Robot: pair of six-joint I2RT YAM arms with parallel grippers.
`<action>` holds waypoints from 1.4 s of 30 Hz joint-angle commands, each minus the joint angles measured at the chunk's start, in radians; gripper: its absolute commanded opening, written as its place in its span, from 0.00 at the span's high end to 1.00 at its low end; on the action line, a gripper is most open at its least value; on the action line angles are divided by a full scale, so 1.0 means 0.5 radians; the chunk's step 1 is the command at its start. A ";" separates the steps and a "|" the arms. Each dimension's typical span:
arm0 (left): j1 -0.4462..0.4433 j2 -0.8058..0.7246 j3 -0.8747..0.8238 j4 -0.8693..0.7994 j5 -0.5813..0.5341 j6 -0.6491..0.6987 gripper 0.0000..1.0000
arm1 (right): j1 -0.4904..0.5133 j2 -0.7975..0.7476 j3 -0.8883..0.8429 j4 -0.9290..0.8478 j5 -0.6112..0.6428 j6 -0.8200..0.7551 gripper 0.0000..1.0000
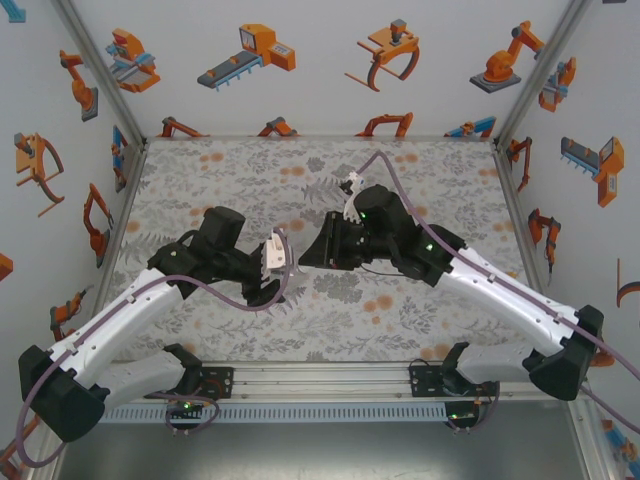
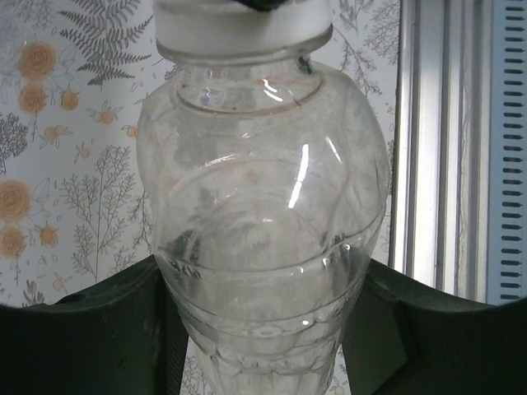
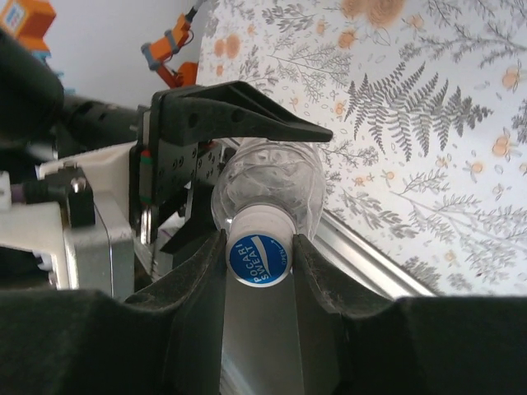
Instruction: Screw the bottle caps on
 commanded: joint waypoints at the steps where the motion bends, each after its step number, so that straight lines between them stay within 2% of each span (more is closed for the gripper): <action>1: -0.035 -0.054 0.019 0.128 0.201 0.070 1.00 | 0.009 0.072 0.058 -0.005 0.206 0.296 1.00; 3: -0.033 -0.051 0.020 0.129 0.207 0.070 1.00 | 0.010 0.070 0.073 -0.012 0.220 0.251 0.97; 7: -0.035 -0.050 0.020 0.128 0.209 0.070 1.00 | 0.010 0.015 0.019 0.185 0.182 0.046 0.74; 10: -0.035 -0.051 0.016 0.128 0.212 0.070 1.00 | 0.010 -0.060 -0.040 0.358 0.176 -0.233 0.58; 15: -0.035 -0.048 0.015 0.122 0.232 0.074 1.00 | -0.011 -0.209 -0.105 0.530 0.041 -0.883 0.45; 19: -0.034 -0.044 0.016 0.110 0.280 0.092 1.00 | -0.024 -0.272 -0.142 0.611 -0.290 -1.419 0.45; 22: -0.034 -0.039 0.021 0.095 0.322 0.109 1.00 | -0.024 -0.279 -0.109 0.529 -0.510 -1.816 0.45; 27: -0.034 -0.031 0.025 0.070 0.377 0.134 1.00 | -0.024 -0.241 0.059 0.102 -0.842 -2.597 0.42; 31: -0.035 -0.018 0.030 0.052 0.415 0.149 1.00 | -0.024 -0.207 0.143 -0.140 -0.982 -3.006 0.41; 36: -0.033 -0.009 0.033 0.041 0.447 0.165 1.00 | -0.024 -0.179 0.145 -0.157 -0.989 -3.094 0.42; 42: -0.035 0.000 0.039 0.027 0.462 0.175 1.00 | -0.021 -0.139 0.112 -0.077 -1.022 -3.085 0.52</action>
